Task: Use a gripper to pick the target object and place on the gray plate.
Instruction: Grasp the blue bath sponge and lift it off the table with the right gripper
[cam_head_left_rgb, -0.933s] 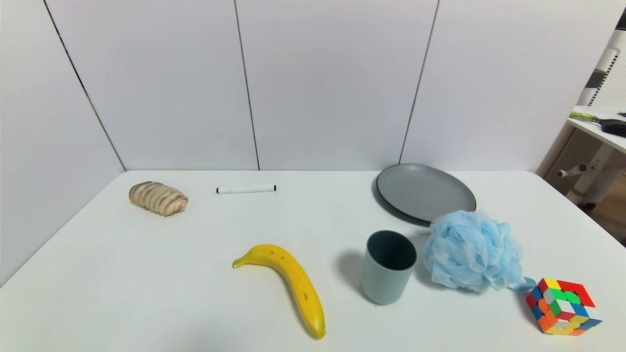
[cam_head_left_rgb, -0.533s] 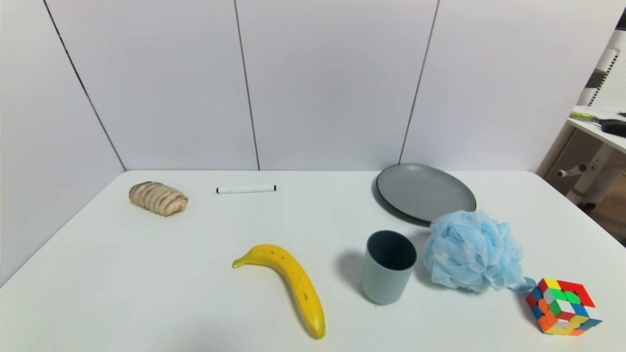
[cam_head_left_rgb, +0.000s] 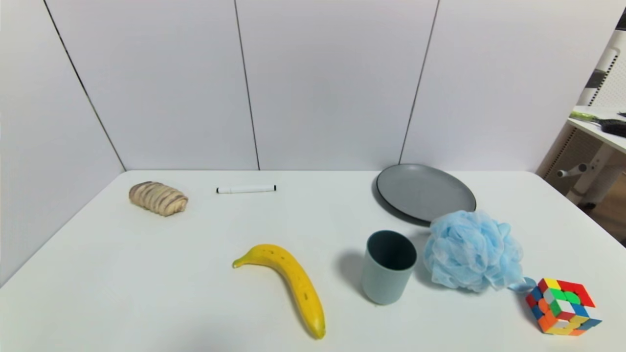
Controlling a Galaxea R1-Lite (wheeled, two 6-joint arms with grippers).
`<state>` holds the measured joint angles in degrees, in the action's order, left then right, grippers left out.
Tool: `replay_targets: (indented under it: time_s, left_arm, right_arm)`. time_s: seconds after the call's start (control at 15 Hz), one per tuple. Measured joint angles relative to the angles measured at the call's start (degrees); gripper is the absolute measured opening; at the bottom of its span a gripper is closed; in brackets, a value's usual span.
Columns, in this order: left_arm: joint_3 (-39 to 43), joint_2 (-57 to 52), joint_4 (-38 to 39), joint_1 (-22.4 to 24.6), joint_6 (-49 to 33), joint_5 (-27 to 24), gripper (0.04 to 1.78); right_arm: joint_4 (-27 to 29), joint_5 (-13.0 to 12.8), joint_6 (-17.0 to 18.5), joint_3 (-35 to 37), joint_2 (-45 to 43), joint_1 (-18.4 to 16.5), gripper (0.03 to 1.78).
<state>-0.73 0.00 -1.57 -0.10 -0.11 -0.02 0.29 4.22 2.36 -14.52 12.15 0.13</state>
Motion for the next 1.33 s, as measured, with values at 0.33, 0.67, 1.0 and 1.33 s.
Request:
replay_targets:
  time_s: [0.33,0.67,1.0,1.33]
  left_arm:
    - [-0.01,0.0,0.01,0.0,-0.02,-0.02,1.69]
    - [-0.01,0.0,0.0,0.0,0.0,-0.02,1.69]
    - [-0.01,0.0,0.0,0.0,0.0,-0.02,1.69]
    - [-0.01,0.0,0.0,0.0,0.01,0.02,1.69]
  right_arm:
    - [-0.37,5.45,-0.02,-16.04,19.5,4.24,1.7]
    - [2.51,7.59,-0.69,-35.72,42.61,10.47,1.7]
    - [17.48,8.66,-5.21,-52.96,61.53,13.09,1.7]
    - [30.0,5.71,-9.53,-58.0,71.14,13.03,1.7]
